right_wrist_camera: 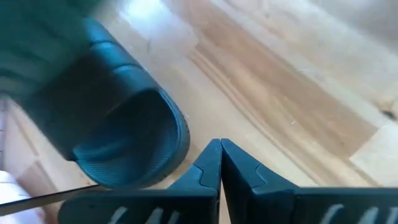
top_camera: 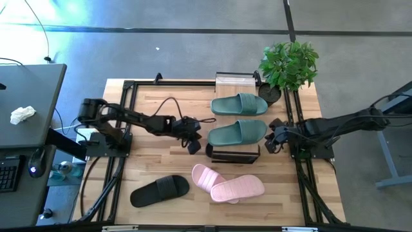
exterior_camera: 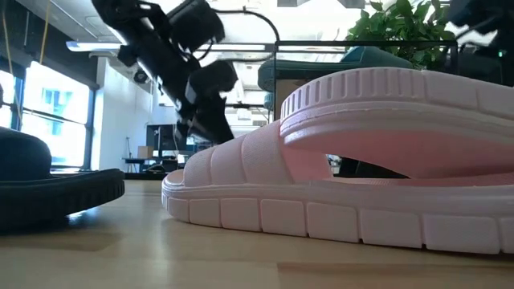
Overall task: Pick and place slides into the shelf
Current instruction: Adjust the bottom green slipper on the shelf
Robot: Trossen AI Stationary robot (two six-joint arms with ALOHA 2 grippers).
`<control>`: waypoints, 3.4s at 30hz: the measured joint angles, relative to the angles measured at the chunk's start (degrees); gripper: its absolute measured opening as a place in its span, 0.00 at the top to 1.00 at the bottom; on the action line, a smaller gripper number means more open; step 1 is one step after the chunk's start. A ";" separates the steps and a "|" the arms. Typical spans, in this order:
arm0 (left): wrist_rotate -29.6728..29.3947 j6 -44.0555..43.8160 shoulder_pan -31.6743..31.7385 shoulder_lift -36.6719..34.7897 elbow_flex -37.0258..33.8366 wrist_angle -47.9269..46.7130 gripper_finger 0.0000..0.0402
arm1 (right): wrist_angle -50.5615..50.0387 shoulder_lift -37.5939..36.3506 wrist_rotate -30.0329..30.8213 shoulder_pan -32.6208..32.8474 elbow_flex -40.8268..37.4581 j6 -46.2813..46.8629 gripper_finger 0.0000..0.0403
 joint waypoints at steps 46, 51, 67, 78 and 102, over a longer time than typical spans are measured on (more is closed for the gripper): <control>8.21 0.34 -0.42 -10.22 -0.07 8.51 1.00 | -4.30 -0.93 -2.20 -0.07 12.92 -12.43 1.00; 5.37 0.19 0.33 -10.22 -0.09 8.66 1.00 | -4.37 -0.93 -2.31 -0.07 12.92 -12.47 1.00; 4.04 1.31 6.19 -10.17 -0.07 9.10 1.00 | -3.05 -0.91 -2.05 -0.07 12.90 -12.60 1.00; 5.29 1.93 6.40 -7.04 1.30 8.94 1.00 | -3.42 -0.93 -1.15 -0.07 12.90 -12.47 1.00; 7.34 5.48 2.43 -10.25 3.41 -3.70 1.00 | -6.75 -4.28 -2.14 -0.08 12.90 -12.43 1.00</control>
